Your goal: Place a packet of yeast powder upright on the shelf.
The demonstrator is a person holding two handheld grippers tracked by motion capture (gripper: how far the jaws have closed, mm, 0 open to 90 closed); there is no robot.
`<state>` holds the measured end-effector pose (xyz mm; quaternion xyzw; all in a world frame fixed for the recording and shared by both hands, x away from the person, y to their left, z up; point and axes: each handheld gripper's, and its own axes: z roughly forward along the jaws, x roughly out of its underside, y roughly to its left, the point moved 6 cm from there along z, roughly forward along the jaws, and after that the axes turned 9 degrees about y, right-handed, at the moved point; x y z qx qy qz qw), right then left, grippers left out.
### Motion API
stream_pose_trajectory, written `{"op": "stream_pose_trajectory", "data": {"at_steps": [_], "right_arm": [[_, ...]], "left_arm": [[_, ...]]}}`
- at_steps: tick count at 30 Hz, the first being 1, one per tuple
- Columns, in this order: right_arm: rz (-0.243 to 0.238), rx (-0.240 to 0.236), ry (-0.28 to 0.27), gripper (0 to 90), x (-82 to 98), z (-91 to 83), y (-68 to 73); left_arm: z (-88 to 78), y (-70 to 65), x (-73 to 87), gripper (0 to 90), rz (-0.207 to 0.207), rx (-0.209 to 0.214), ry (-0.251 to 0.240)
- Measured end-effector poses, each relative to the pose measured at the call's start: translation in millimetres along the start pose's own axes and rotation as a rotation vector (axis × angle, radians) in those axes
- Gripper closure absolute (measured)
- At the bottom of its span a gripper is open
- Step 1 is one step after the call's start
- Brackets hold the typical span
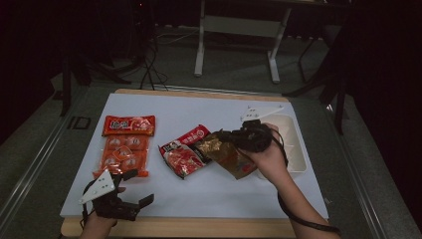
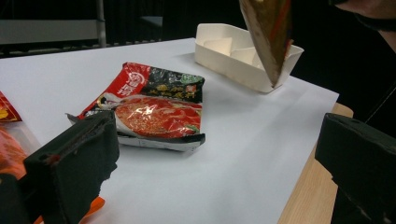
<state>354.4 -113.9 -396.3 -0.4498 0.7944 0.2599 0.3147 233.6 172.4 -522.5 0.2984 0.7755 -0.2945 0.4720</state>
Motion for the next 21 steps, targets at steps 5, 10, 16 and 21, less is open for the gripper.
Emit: {"op": "stream_pose_trajectory", "data": {"at_steps": [5, 10, 16, 21], "right_arm": [[0.017, 0.028, -0.029, 90.0, -11.7, -7.1, -14.3], [0.034, 0.055, -0.045, 90.0, -18.4, -14.6, -27.4], [0.079, 0.099, -0.102, 90.0, -27.9, -31.0, -53.8], [0.106, 0.13, -0.124, 90.0, -32.6, -40.6, -70.6]], "left_arm": [[0.1, -0.3, 0.2, 0.0, -0.002, 0.0, 0.0], [0.2, -0.3, 0.1, 0.0, -0.005, 0.001, -0.002], [0.8, -0.7, 0.0, 0.0, -0.005, 0.002, -0.002], [0.9, -0.4, 0.1, 0.0, -0.007, 0.002, -0.004]]}}
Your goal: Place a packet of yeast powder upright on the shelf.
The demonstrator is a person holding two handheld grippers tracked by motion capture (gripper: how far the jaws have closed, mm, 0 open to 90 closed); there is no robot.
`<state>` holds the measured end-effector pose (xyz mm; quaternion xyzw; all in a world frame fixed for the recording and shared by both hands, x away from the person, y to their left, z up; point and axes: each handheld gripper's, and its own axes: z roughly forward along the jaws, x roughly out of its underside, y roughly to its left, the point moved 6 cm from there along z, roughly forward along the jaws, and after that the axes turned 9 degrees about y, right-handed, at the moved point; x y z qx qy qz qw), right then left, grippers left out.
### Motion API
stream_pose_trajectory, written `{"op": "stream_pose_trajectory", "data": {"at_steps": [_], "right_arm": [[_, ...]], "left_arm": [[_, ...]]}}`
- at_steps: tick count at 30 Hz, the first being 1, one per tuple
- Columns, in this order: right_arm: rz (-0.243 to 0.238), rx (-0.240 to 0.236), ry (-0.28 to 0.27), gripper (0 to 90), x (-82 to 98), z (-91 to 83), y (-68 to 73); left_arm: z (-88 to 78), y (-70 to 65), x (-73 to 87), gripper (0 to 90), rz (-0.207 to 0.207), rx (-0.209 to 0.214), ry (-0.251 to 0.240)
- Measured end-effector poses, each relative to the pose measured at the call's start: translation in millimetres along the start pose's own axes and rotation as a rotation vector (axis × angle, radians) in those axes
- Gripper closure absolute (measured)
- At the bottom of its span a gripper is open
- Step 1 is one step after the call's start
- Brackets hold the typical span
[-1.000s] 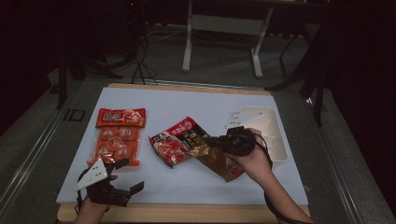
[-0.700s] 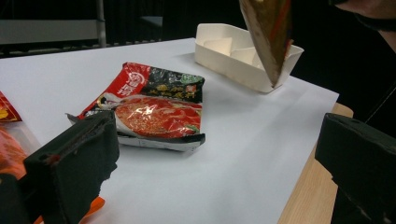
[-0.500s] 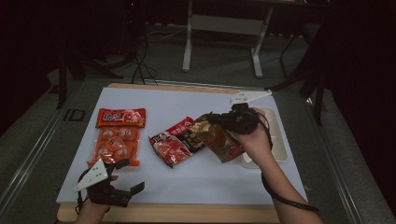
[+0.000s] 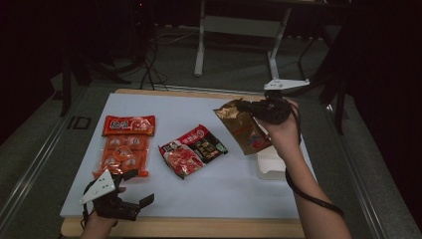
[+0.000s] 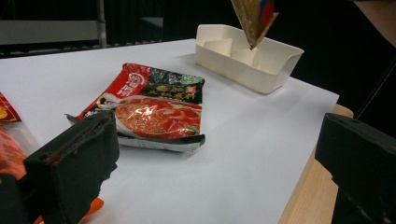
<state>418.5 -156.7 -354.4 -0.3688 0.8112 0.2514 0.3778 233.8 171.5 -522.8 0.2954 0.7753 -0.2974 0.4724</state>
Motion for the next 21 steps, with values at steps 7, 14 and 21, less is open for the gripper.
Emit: {"op": "stream_pose_trajectory", "data": {"at_steps": [7, 14, 21], "right_arm": [[0.023, 0.043, -0.022, 90.0, -8.8, -8.4, -20.9], [0.057, 0.097, -0.048, 90.0, -17.2, -19.5, -50.5], [0.108, 0.139, -0.086, 90.0, -17.6, -28.0, -80.4]], "left_arm": [[0.3, -0.5, 0.3, 0.0, -0.001, -0.001, 0.001], [-0.4, 1.0, 0.2, 0.0, 0.0, -0.009, -0.007], [-0.1, 1.2, 0.5, 0.0, 0.001, -0.01, -0.006]]}}
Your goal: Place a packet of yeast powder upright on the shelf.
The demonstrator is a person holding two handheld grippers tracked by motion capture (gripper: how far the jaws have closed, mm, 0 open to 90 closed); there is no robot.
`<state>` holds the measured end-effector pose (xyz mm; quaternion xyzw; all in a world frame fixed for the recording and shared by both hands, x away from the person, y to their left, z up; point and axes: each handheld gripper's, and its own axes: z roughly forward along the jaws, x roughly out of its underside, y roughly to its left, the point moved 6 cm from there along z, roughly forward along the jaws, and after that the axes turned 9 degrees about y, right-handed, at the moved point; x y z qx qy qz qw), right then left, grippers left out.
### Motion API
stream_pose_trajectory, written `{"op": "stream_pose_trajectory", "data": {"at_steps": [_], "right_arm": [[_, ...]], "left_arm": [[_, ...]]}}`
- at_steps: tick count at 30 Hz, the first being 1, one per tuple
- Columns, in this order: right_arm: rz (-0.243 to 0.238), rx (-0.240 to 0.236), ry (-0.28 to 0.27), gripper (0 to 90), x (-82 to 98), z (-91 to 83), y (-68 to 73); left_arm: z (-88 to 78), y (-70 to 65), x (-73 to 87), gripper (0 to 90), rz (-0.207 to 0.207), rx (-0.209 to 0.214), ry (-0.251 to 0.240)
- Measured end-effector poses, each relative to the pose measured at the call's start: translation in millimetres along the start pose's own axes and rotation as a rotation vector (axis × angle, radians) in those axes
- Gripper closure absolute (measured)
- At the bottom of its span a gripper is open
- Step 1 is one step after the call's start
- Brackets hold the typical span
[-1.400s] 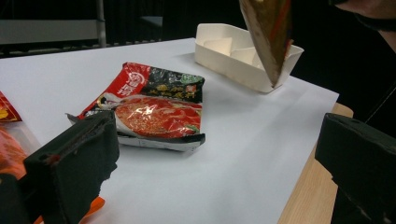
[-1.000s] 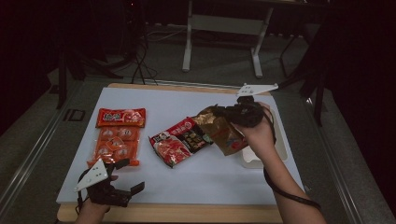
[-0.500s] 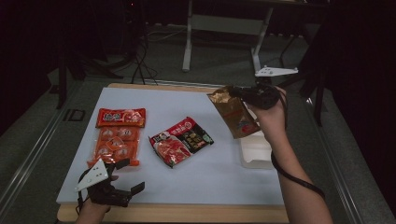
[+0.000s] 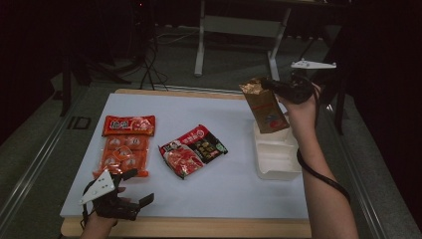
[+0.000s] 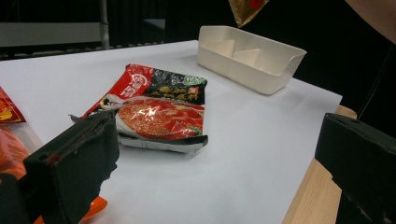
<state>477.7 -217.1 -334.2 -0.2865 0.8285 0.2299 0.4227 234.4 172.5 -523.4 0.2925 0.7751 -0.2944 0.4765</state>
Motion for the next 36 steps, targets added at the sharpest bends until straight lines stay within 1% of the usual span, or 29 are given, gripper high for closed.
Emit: {"op": "stream_pose_trajectory", "data": {"at_steps": [1, 3, 4, 5, 6, 11, 12, 13, 18, 20, 23, 24, 26, 27, 29, 32, 36], "right_arm": [[0.008, 0.01, -0.003, 90.0, 0.3, 0.3, -4.1], [0.027, 0.012, -0.013, 90.0, 0.9, 0.8, -12.1], [0.027, 0.012, -0.013, 90.0, 0.9, 0.8, -12.1], [0.033, 0.018, -0.018, 90.0, 1.3, 1.3, -16.1], [0.054, 0.024, -0.027, 90.0, 2.6, 3.5, -24.5], [0.086, 0.05, -0.032, 90.0, 6.5, 10.4, -41.6], [0.1, 0.058, -0.032, 90.0, 7.8, 13.4, -48.7], [0.1, 0.058, -0.032, 90.0, 7.8, 13.4, -48.7], [0.133, 0.079, -0.038, 90.0, 9.3, 19.7, -62.8], [0.136, 0.091, -0.046, 90.0, 9.1, 21.8, -68.0], [0.147, 0.092, -0.047, 90.0, 8.8, 24.2, -72.3], [0.152, 0.098, -0.047, 90.0, 8.6, 28.3, -77.8], [0.153, 0.112, -0.051, 90.0, 8.6, 31.7, -81.6], [0.158, 0.107, -0.052, 90.0, 8.8, 33.9, -83.2], [0.152, 0.126, -0.05, 90.0, 9.9, 38.2, -86.1], [0.16, 0.129, -0.048, 90.0, 13.7, 45.1, -90.3], [0.176, 0.111, -0.045, 90.0, 22.0, 54.6, -94.1]], "left_arm": [[0.1, 0.0, 0.0, 0.0, -0.001, 0.0, 0.0], [0.1, 0.1, 0.1, 0.0, 0.0, -0.001, 0.001], [0.1, 0.1, 0.1, 0.0, 0.0, -0.001, 0.001], [0.2, 0.2, 0.4, 0.0, 0.001, -0.001, 0.004], [0.2, 0.2, 0.4, 0.0, 0.001, -0.001, 0.004], [0.4, 0.3, 0.6, 0.0, -0.003, -0.001, 0.004], [0.4, 0.6, 0.8, 0.0, -0.003, -0.001, 0.006], [0.4, 0.6, 0.9, 0.0, -0.006, 0.0, 0.006], [0.9, 0.7, 1.2, 0.0, -0.006, 0.001, 0.008], [1.3, 0.6, 1.5, 0.0, -0.008, 0.001, 0.01], [1.4, 0.8, 1.8, 0.0, -0.008, -0.001, 0.014], [1.3, 1.0, 1.8, 0.0, -0.008, -0.001, 0.015], [1.2, 1.5, 1.6, 0.0, -0.013, 0.001, 0.011], [1.0, 1.8, 1.6, 0.0, -0.019, 0.003, 0.009], [0.7, 2.5, 1.4, 0.0, -0.024, 0.004, 0.005], [0.6, 2.7, 1.5, 0.0, -0.026, 0.003, 0.004], [1.2, 2.3, 1.7, 0.0, -0.02, 0.004, 0.008]]}}
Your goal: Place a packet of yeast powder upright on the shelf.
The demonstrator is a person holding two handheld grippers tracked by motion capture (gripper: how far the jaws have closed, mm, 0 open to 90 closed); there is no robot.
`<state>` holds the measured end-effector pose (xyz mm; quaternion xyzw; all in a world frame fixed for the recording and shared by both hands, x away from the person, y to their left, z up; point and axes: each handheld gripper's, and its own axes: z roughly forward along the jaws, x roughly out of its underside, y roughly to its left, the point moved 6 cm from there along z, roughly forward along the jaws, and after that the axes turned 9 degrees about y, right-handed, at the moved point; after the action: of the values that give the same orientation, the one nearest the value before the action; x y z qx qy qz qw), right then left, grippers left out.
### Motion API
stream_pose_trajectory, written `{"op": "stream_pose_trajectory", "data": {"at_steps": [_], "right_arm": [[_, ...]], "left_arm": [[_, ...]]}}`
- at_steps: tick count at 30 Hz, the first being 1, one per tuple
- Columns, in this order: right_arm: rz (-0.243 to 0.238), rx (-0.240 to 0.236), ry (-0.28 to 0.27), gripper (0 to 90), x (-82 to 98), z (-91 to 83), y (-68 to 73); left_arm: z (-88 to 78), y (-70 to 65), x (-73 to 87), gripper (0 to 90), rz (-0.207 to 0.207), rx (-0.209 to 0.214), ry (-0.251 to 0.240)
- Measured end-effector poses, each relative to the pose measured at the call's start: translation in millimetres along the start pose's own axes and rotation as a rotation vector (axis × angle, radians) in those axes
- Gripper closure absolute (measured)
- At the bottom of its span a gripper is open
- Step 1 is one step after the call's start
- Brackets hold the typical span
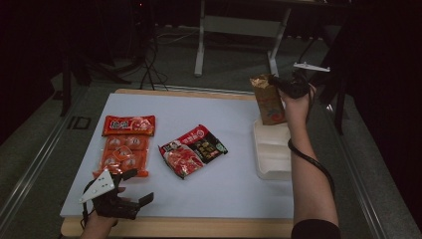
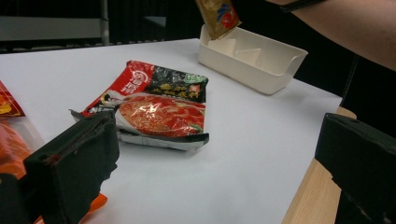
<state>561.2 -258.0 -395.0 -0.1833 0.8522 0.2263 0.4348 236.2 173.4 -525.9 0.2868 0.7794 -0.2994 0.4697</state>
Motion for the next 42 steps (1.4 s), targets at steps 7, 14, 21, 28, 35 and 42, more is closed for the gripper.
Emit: {"op": "stream_pose_trajectory", "data": {"at_steps": [7, 14, 21, 28, 35, 42], "right_arm": [[0.029, -0.034, -0.004, 90.0, 12.1, 8.5, -2.5], [0.078, -0.064, -0.014, 90.0, 21.2, 6.2, -11.3], [0.119, -0.057, -0.014, 90.0, 34.9, 5.0, -23.0], [0.125, -0.018, 0.007, 89.5, 48.0, 2.8, -33.5], [0.116, 0.083, 0.039, 88.9, 57.7, -4.6, -46.7], [0.113, 0.17, 0.066, 88.2, 63.1, -14.4, -60.0]], "left_arm": [[0.1, -0.1, 0.2, 0.0, -0.001, 0.0, 0.001], [0.6, -0.5, 0.3, 0.0, 0.001, 0.001, 0.004], [0.8, -0.8, 0.2, 0.0, 0.004, 0.0, 0.004], [1.3, -1.1, 0.1, 0.0, 0.009, -0.001, 0.006], [1.6, -1.4, 0.1, 0.0, 0.01, 0.0, 0.007], [2.3, -1.7, 0.3, 0.0, 0.011, 0.0, 0.009]]}}
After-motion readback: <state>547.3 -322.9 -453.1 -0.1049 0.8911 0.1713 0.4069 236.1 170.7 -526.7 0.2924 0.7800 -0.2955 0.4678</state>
